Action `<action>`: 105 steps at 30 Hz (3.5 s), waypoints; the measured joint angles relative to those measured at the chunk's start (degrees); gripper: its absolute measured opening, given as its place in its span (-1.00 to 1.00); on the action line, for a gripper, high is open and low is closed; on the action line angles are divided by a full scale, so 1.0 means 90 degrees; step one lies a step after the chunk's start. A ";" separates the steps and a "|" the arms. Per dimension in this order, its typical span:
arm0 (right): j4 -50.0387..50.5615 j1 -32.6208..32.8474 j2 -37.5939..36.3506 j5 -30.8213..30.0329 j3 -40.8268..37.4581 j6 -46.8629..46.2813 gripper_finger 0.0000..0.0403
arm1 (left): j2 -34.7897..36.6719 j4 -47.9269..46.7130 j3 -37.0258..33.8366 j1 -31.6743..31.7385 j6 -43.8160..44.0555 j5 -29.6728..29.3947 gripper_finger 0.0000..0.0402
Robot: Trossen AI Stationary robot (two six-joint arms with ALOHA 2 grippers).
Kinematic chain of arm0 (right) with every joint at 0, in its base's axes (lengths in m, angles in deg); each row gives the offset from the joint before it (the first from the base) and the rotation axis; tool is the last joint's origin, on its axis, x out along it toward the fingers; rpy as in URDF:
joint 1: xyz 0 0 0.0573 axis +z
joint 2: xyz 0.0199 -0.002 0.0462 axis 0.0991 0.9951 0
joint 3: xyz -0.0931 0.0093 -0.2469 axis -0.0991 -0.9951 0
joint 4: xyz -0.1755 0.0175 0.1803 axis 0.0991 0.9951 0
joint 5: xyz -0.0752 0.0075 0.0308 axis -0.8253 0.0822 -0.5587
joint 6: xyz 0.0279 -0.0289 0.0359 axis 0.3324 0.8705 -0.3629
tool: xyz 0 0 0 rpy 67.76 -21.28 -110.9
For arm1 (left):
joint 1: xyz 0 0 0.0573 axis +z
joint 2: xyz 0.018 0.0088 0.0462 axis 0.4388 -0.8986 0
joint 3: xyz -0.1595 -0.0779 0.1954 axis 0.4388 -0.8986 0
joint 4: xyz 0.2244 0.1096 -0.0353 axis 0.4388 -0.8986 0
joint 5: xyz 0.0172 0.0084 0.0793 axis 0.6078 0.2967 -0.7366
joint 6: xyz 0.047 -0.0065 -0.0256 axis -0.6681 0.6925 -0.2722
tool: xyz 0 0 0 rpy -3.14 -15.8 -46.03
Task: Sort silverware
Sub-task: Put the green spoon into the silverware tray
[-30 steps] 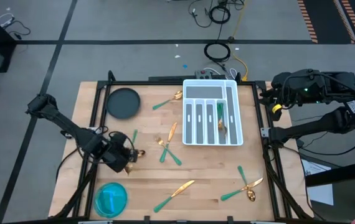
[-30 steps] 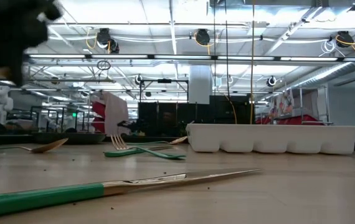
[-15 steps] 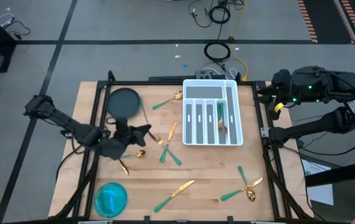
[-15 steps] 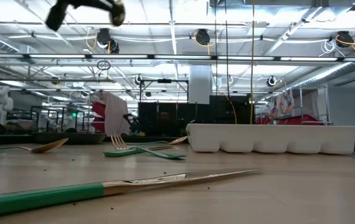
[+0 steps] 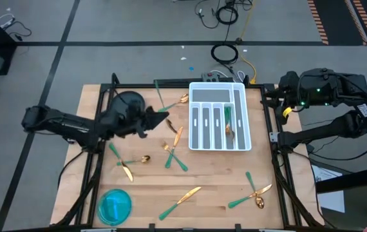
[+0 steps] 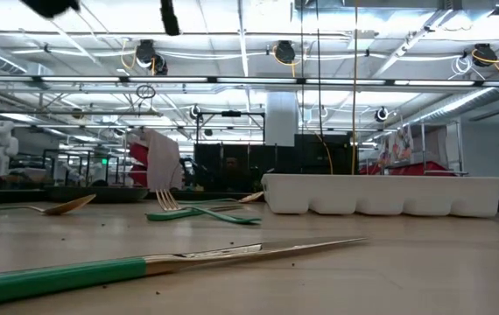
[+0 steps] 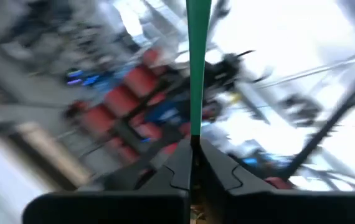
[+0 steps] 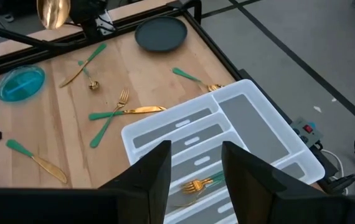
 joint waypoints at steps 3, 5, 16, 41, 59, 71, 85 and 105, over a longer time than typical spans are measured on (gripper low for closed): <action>-0.0001 0.0000 0.0002 0.0000 0.0000 0.0001 -0.34 | -0.0226 0.1204 -0.0323 0.0510 0.0004 0.0918 -0.94; -0.0027 0.0001 0.0012 -0.0012 0.0000 0.0000 -0.34 | -0.0433 0.1912 -0.0452 0.0820 0.0128 0.1377 -0.94; -0.0362 0.0001 0.0267 -0.0022 -0.0034 0.0024 -0.34 | -0.2823 0.4302 -0.0398 0.1864 0.1454 0.3236 -0.94; -0.7696 -0.0565 0.0034 0.1297 -0.4862 -0.0534 -0.24 | -0.4687 0.4360 0.1780 0.2272 0.2169 0.5173 -0.90; -1.1954 -0.1344 0.1502 0.4713 -0.5503 -0.2147 -0.09 | -0.4689 0.4335 0.2242 0.1996 0.1987 0.5285 -0.89; -1.2830 -0.1518 0.1806 0.5435 -0.5501 -0.2200 -0.09 | -0.4689 0.4335 0.2242 0.1867 0.1987 0.5070 -0.88; -1.3627 -0.1562 0.2227 0.5854 -0.5486 -0.2345 -0.11 | -0.4692 0.4335 0.2242 0.1647 0.1943 0.4938 -0.88; -1.2524 -0.1539 0.2728 0.6741 -0.4629 -0.1404 -0.94 | -0.4697 0.4336 0.2240 0.1643 0.1756 0.4908 -0.88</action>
